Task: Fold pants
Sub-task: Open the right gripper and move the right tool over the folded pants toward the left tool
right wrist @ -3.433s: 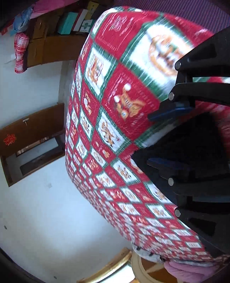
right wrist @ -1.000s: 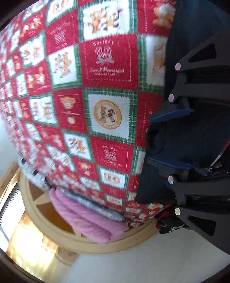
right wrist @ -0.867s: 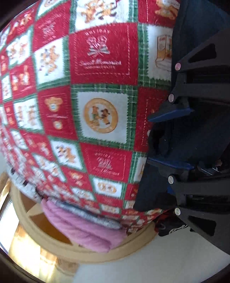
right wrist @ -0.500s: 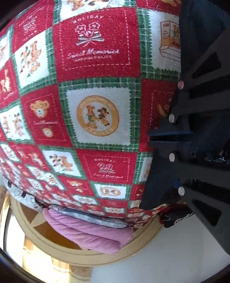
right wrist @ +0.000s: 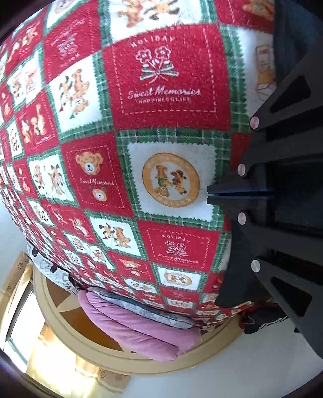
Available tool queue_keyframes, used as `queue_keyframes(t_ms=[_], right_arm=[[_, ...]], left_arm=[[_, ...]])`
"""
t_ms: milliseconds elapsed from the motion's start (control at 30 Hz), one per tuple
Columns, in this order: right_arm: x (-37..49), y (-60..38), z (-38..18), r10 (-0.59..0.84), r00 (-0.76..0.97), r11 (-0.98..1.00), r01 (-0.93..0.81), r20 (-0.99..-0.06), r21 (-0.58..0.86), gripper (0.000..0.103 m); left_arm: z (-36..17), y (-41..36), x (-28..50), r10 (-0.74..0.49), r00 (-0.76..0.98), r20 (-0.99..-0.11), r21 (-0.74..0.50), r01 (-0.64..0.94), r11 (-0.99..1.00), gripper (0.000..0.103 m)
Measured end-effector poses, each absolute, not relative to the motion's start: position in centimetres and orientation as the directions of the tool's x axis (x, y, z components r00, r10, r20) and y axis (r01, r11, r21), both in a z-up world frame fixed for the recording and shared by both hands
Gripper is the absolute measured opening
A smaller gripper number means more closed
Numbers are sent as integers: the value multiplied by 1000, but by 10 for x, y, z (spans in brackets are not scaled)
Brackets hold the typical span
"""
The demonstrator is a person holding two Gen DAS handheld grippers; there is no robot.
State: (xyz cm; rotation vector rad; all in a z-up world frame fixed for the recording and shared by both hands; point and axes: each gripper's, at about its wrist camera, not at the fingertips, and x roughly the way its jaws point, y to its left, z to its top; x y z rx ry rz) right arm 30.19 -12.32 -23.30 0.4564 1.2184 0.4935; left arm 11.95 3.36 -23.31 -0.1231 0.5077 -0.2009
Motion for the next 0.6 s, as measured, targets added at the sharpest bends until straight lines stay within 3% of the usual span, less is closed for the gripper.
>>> queue_keyframes(t_ms=[400, 600], right_arm=[[241, -137, -167, 529, 424, 848, -301, -735, 436, 3], [188, -133, -188, 497, 394, 854, -380, -773, 356, 3]], left_arm=[[-231, 33, 119, -213, 857, -468, -165, 152, 974, 103], [-229, 42, 116, -167, 872, -460, -180, 92, 979, 103]])
